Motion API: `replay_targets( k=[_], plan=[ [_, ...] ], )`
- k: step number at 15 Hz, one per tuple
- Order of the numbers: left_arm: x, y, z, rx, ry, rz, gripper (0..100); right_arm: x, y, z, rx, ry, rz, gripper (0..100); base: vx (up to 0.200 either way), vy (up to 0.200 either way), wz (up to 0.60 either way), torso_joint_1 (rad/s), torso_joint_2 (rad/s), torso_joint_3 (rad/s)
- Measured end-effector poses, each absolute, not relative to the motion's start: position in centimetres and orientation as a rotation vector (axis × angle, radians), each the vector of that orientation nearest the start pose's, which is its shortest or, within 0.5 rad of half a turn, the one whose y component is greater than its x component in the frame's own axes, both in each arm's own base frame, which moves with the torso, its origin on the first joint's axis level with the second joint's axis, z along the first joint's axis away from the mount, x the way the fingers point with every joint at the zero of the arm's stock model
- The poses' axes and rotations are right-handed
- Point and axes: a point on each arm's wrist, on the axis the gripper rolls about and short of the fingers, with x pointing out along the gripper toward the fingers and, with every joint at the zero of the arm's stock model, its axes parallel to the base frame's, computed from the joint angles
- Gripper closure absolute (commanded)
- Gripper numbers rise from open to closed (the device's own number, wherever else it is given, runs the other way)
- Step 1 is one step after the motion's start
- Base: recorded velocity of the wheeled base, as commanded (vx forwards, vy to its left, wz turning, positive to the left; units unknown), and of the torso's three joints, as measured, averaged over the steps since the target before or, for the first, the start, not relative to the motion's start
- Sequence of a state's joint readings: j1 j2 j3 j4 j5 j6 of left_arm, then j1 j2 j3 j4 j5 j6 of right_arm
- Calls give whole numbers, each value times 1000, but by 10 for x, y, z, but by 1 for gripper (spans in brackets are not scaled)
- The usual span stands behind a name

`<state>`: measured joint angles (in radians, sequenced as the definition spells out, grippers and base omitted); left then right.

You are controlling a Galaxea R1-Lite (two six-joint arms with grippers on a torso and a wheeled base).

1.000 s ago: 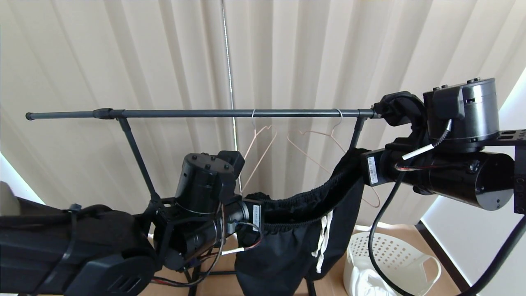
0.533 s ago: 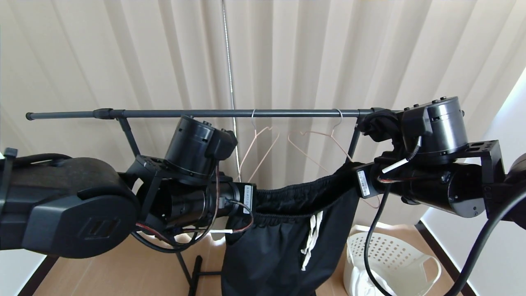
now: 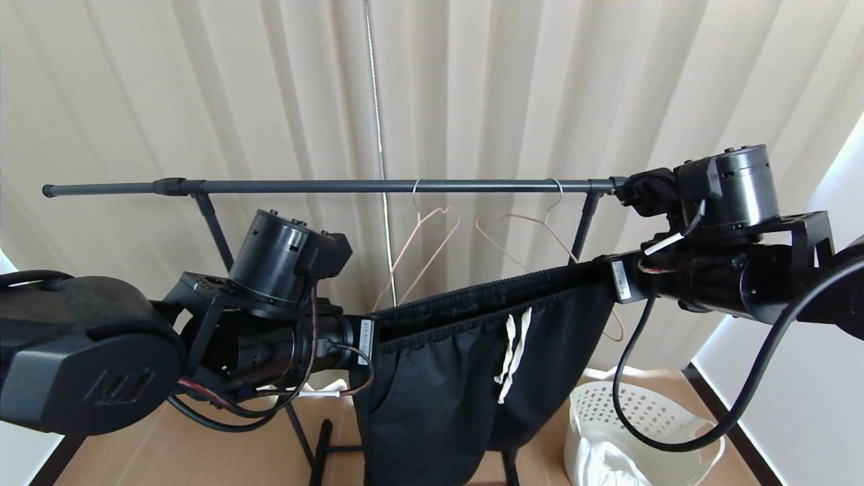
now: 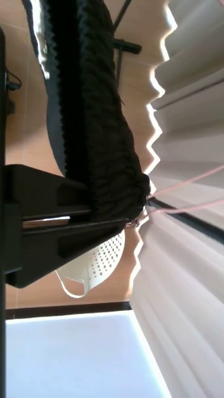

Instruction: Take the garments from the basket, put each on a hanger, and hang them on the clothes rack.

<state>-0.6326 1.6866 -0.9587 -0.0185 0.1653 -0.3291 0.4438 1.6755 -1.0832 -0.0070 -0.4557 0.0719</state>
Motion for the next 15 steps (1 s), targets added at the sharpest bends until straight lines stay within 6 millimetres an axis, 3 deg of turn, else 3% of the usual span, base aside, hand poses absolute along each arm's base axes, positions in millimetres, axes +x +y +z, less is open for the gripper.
replay_targets(
  k=[2, 6, 9, 15],
  plan=[
    [238, -169, 173, -37, 717, -332, 100, 277, 119, 208, -183, 527, -35, 100, 0, 0, 0, 0, 0, 0],
    [230, -185, 182, -4, 684, -406, 100, 264, 116, 211, -205, 571, -24, 100, 0, 0, 0, 0, 0, 0],
    [236, -196, 197, 2, 625, -460, 100, 236, 116, 211, -284, 670, 21, 100, 0, 0, 0, 0, 0, 0],
    [269, -227, 235, 0, 481, -613, 100, 184, 132, 212, -371, 792, 376, 100, 0, 0, 0, 0, 0, 0]
  ],
)
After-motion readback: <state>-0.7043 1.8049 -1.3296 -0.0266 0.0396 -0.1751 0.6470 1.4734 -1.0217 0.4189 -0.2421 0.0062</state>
